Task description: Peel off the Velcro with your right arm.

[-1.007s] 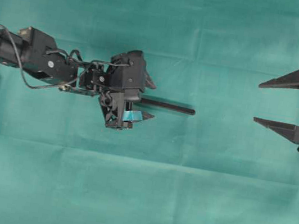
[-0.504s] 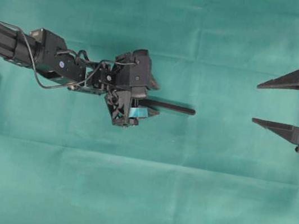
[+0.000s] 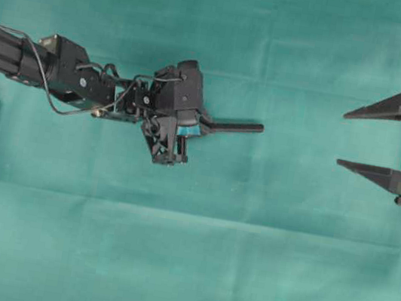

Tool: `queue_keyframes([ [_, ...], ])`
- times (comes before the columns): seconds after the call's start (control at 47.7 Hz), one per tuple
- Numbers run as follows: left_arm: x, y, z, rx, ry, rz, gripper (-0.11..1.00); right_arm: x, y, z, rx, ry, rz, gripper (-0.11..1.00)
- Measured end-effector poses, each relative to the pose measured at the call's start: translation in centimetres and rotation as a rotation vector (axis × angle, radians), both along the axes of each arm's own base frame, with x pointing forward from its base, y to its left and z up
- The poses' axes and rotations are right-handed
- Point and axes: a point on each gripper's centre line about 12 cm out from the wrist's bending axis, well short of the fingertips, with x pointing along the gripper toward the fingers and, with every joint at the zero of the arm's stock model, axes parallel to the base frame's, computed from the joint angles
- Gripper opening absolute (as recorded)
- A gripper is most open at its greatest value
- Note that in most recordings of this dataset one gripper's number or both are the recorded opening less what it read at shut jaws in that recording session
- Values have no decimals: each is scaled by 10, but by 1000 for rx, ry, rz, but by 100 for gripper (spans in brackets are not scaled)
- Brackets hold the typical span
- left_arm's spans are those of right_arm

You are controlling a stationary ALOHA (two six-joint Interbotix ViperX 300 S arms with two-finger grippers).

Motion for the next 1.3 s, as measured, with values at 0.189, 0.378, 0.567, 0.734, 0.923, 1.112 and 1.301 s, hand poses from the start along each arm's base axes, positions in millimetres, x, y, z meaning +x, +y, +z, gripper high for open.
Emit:
queue_keyframes([
  [0.189, -3, -2, 24, 4, -47, -4, 10, 0, 0, 1, -2, -4, 1, 93],
  [0.378, -15, -5, 69, 16, -150, -9, 10, 2, 0, 12, -37, -36, 13, 92],
  [0.567, -30, -7, 109, 26, -250, -10, 10, 5, -4, 30, -98, -86, 14, 92],
  [0.734, -43, -8, 146, 31, -350, -4, 10, 9, -10, 46, -183, -129, 10, 92],
  [0.923, -55, -9, 179, -9, -464, 22, 10, 13, -15, 65, -321, -192, 32, 92],
  [1.112, -56, -9, 185, -111, -529, 72, 10, 24, -25, 70, -444, -219, 43, 91],
  [1.301, -55, -8, 190, -213, -581, 116, 10, 42, -36, 61, -495, -177, 52, 89],
])
